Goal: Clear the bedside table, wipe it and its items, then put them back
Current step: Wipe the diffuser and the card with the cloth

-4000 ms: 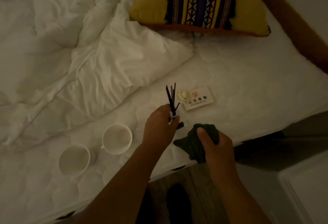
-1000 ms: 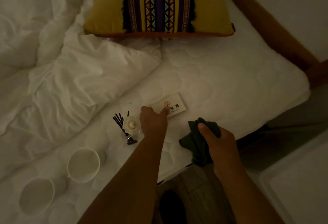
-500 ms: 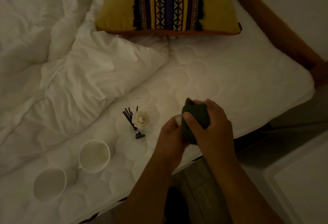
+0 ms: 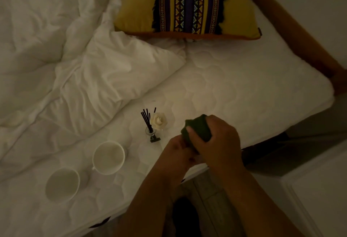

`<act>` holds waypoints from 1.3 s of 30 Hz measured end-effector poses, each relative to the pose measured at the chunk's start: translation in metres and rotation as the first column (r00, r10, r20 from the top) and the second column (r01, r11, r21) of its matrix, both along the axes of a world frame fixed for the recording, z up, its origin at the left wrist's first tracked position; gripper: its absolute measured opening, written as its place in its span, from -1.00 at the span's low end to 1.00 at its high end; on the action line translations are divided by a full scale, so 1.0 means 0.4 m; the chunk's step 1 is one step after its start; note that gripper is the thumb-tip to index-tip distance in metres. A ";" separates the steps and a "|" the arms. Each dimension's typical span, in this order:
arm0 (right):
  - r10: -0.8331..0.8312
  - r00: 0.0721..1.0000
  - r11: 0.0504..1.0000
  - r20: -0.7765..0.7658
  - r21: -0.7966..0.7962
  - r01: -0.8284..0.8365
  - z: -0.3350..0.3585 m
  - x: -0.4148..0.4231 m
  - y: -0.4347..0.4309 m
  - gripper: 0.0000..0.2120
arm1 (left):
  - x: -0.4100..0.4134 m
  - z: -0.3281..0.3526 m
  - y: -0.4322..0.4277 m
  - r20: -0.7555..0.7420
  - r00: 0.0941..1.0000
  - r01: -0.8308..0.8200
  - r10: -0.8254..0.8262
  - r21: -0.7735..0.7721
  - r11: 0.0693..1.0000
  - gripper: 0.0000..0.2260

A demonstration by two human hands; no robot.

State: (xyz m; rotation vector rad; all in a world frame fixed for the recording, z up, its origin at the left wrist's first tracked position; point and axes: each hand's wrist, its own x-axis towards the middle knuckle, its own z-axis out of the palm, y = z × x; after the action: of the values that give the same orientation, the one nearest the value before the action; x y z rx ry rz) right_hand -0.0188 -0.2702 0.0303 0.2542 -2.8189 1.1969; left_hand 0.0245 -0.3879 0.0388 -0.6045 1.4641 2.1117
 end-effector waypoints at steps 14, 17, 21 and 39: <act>-0.534 0.749 0.739 0.391 -0.215 0.639 -0.067 0.041 0.055 -0.73 | 0.077 -0.044 0.091 0.118 0.921 -0.385 0.371 0.139 0.912 -0.76; -0.585 0.683 0.650 0.438 -0.251 0.717 -0.064 0.061 0.015 -0.55 | 0.078 -0.047 0.140 0.047 0.923 -0.384 0.382 0.068 0.921 -0.75; -0.502 0.773 0.760 0.387 -0.228 0.609 -0.060 0.092 -0.025 -0.52 | 0.027 -0.060 0.142 -0.014 0.908 -0.419 0.419 -0.018 0.908 -0.76; -0.223 0.618 0.763 0.754 -0.259 0.592 -0.072 0.230 0.097 -0.60 | -0.112 -0.196 0.047 -0.214 0.934 -0.356 0.287 -0.481 0.801 -0.42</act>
State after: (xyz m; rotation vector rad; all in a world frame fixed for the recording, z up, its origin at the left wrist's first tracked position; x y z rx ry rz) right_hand 0.0731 -0.2316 0.0013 -1.0700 -2.6181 2.1199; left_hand -0.0205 -0.3692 -0.0397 -0.9893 2.1643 2.0222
